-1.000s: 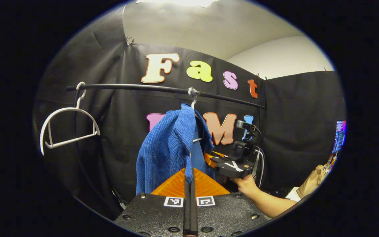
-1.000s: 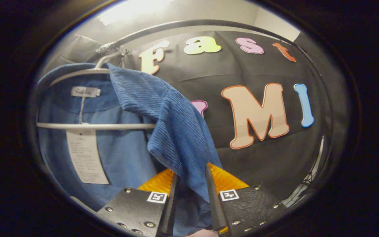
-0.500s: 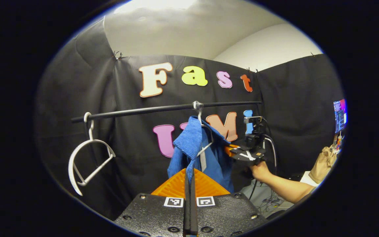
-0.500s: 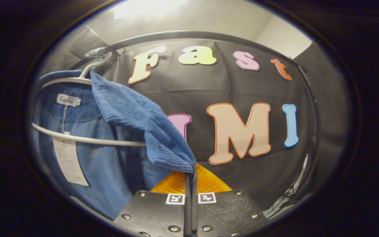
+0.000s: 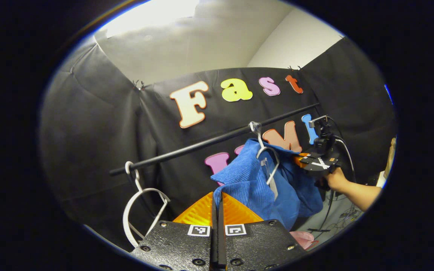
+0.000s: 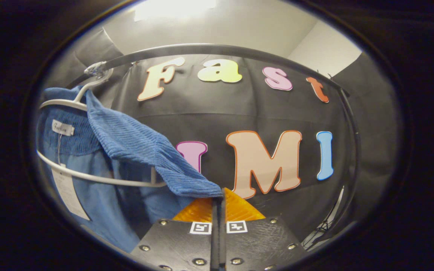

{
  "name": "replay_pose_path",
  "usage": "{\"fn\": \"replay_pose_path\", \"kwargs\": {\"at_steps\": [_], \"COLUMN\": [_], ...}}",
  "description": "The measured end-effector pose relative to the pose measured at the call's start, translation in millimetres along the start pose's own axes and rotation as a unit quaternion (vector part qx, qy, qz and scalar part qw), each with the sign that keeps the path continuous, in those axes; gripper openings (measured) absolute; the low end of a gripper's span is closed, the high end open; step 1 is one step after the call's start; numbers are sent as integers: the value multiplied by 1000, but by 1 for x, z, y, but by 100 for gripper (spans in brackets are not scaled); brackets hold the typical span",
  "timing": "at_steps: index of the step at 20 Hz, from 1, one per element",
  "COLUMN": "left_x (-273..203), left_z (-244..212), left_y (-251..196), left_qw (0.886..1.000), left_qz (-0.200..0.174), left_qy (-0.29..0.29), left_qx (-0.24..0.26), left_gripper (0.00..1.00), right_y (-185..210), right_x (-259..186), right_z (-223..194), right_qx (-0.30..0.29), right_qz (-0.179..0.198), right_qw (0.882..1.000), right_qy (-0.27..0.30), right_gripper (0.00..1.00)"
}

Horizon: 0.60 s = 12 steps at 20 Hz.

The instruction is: Grasp the clothes on the hanger with both hands and then place them into the laundry hamper below.

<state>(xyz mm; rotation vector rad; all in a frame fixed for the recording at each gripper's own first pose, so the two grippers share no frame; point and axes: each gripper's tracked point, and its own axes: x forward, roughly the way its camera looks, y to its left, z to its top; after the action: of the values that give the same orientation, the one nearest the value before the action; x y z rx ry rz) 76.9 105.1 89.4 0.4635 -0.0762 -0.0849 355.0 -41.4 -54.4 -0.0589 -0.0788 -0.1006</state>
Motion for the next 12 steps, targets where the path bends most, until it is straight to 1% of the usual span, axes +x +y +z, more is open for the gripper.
{"fn": "replay_pose_path", "kwargs": {"at_steps": [1,2,4,5,7,9,11,12], "left_x": [1,6,17,20,29,41,53,59], "left_z": [4,9,9,6,10,14,14,11], "left_y": [5,9,15,19,26,32,32,30], "left_qw": [1000,999,998,998,998,997,995,995], "left_qz": [11,22,31,37,50,64,73,71], "left_qy": [-13,-20,-16,-12,-21,-35,-42,-42], "left_qx": [14,25,45,51,44,40,50,55], "left_gripper": [0,0,0,0,1,1,0,0], "right_y": [3,2,-13,-19,-19,-17,-14,-12], "right_x": [4,12,23,29,38,47,58,64], "right_z": [5,10,17,20,21,16,4,-5], "right_qx": [12,18,18,20,36,45,40,38], "right_qz": [12,10,-1,-9,-12,-11,-13,-10], "right_qw": [1000,1000,1000,1000,999,999,999,999], "right_qy": [-1,-6,-15,-18,-21,-17,-5,4], "right_gripper": [0,0,0,0,0,0,0,0]}}
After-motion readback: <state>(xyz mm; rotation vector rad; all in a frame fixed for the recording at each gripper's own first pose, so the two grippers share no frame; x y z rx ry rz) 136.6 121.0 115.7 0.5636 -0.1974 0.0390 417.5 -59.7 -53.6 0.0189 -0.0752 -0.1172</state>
